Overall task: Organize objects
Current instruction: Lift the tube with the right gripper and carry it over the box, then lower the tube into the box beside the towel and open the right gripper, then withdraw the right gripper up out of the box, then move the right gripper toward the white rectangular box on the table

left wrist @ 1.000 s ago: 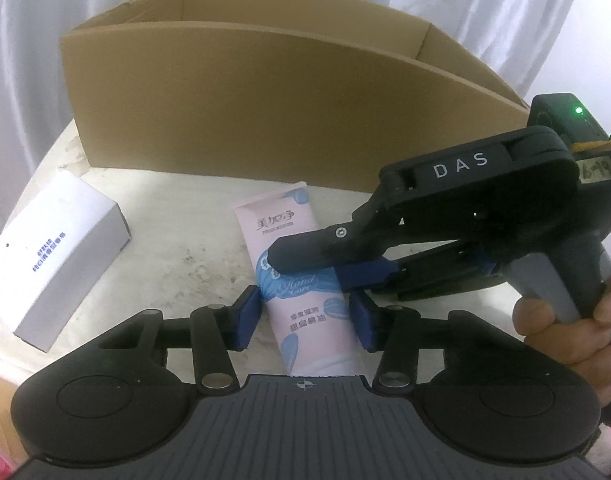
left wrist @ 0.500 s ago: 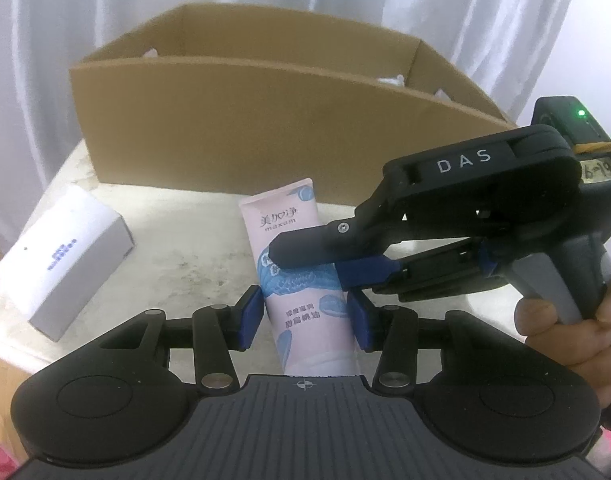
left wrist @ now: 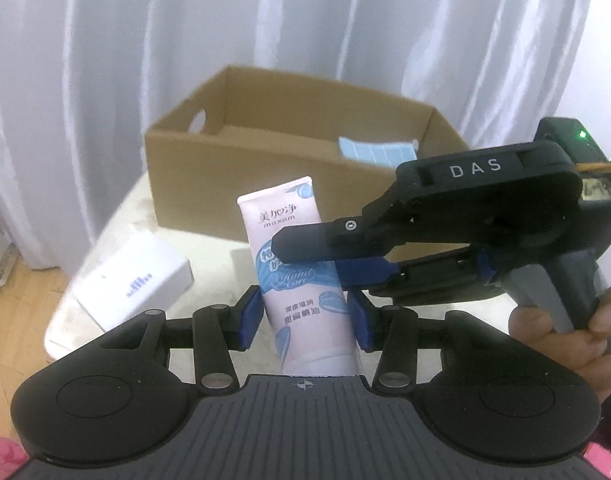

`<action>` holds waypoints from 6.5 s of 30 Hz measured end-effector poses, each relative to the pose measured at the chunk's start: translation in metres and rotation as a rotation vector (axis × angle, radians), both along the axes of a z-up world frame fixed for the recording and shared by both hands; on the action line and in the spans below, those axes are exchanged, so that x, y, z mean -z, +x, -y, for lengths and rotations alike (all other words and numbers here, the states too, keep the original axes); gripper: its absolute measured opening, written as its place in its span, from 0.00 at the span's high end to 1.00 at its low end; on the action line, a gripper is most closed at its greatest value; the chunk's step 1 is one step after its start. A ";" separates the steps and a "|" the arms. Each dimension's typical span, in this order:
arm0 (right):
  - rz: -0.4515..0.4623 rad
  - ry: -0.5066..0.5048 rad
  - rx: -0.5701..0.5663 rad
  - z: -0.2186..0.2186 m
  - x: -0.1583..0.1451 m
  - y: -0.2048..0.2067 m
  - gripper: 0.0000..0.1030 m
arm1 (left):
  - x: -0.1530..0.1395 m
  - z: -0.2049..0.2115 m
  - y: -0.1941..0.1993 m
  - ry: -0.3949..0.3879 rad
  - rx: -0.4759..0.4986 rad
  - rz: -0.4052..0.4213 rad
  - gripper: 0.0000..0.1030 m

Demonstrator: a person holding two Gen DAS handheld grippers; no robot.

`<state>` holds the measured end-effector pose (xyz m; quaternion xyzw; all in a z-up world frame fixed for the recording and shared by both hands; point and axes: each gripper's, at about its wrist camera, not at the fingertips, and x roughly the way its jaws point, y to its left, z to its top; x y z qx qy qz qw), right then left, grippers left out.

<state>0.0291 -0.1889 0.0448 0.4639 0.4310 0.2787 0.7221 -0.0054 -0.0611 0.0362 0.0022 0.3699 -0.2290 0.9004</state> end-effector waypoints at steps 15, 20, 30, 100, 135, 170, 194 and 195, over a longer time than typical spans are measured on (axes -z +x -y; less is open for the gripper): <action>0.126 -0.013 -0.001 0.017 -0.051 0.003 0.69 | -0.042 0.007 -0.003 -0.014 -0.009 0.115 0.56; 0.154 -0.025 0.012 0.022 -0.061 0.010 0.69 | -0.051 0.020 0.006 -0.015 0.007 0.134 0.56; 0.130 -0.041 0.068 0.050 -0.071 0.033 0.69 | -0.050 0.048 0.056 -0.066 0.067 0.097 0.56; 0.209 -0.407 0.279 0.109 -0.111 0.062 0.00 | -0.062 -0.041 0.067 -0.044 -0.202 -0.086 0.00; 0.089 -0.688 -0.267 -0.132 0.006 0.087 0.00 | 0.067 -0.102 0.066 -0.027 -0.227 -0.242 0.00; -0.064 -0.571 -0.313 -0.057 0.012 0.033 0.00 | 0.066 -0.034 0.024 -0.041 0.011 -0.281 0.00; -0.148 -0.451 -0.089 0.050 0.027 -0.039 0.00 | 0.063 0.040 -0.013 0.005 0.224 -0.324 0.00; -0.147 -0.450 -0.087 0.048 0.026 -0.039 0.00 | 0.064 0.040 -0.013 0.005 0.220 -0.325 0.00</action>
